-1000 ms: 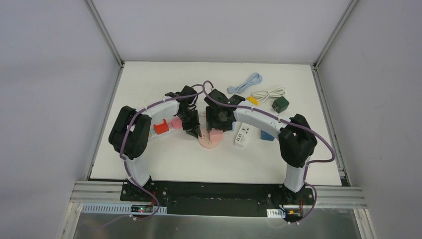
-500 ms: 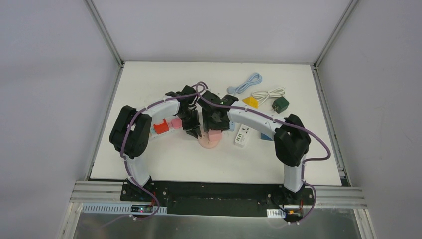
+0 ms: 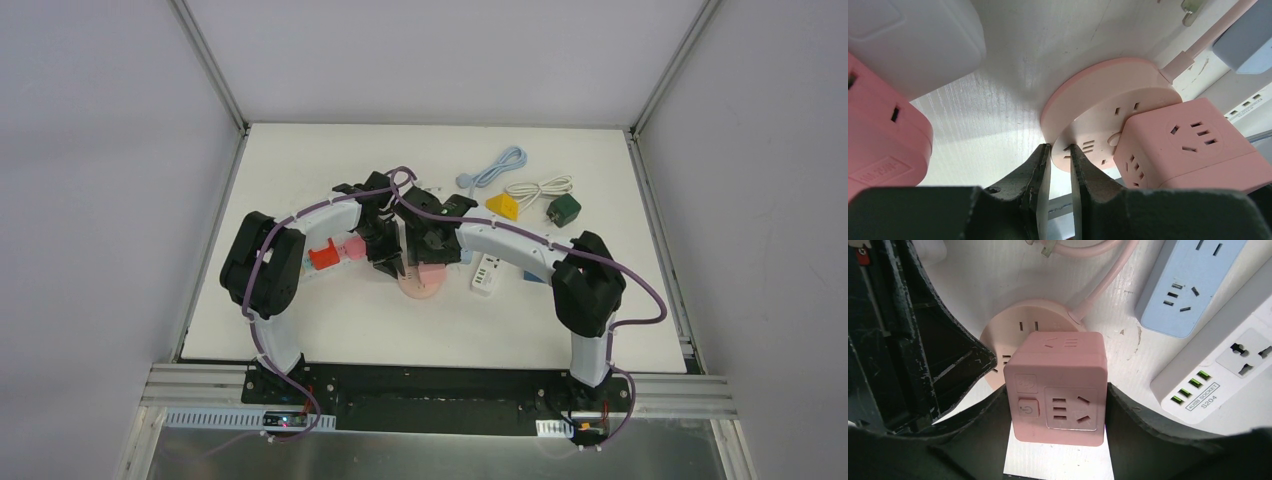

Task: Pull the plug off the socket

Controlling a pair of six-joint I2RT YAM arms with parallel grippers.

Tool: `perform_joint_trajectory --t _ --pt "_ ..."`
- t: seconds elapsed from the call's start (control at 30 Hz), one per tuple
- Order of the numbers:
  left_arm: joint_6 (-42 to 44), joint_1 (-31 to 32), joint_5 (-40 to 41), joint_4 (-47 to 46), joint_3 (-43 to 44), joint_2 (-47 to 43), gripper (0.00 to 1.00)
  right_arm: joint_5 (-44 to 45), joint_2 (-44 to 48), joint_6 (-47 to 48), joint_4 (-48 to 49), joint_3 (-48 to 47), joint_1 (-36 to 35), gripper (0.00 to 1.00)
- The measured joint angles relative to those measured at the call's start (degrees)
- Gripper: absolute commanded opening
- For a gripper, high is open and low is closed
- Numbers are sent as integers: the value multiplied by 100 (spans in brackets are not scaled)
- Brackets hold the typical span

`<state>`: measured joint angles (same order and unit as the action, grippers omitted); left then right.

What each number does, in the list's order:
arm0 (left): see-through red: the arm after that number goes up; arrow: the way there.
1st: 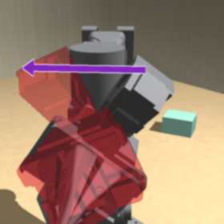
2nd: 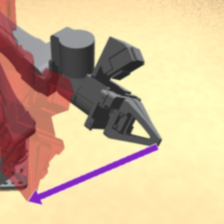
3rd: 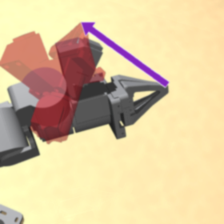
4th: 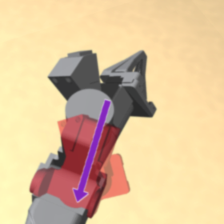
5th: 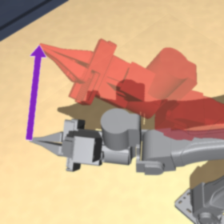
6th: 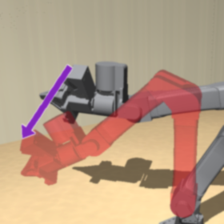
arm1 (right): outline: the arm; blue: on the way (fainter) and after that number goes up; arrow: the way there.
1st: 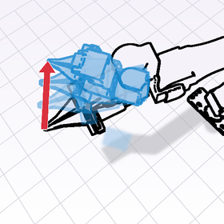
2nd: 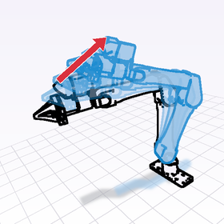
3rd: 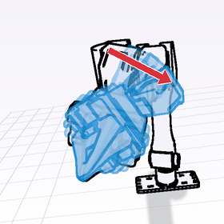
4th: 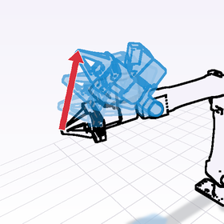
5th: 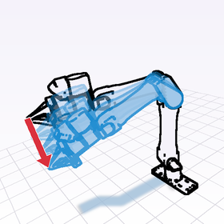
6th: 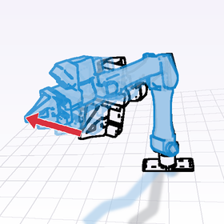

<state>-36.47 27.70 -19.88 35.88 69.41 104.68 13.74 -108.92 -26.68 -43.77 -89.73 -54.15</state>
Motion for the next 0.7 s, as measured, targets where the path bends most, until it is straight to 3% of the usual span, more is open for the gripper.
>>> perform_joint_trajectory --t 0.7 --pt "-4 13 -4 15 22 35 20 -533 540 -70 433 614 308 0"
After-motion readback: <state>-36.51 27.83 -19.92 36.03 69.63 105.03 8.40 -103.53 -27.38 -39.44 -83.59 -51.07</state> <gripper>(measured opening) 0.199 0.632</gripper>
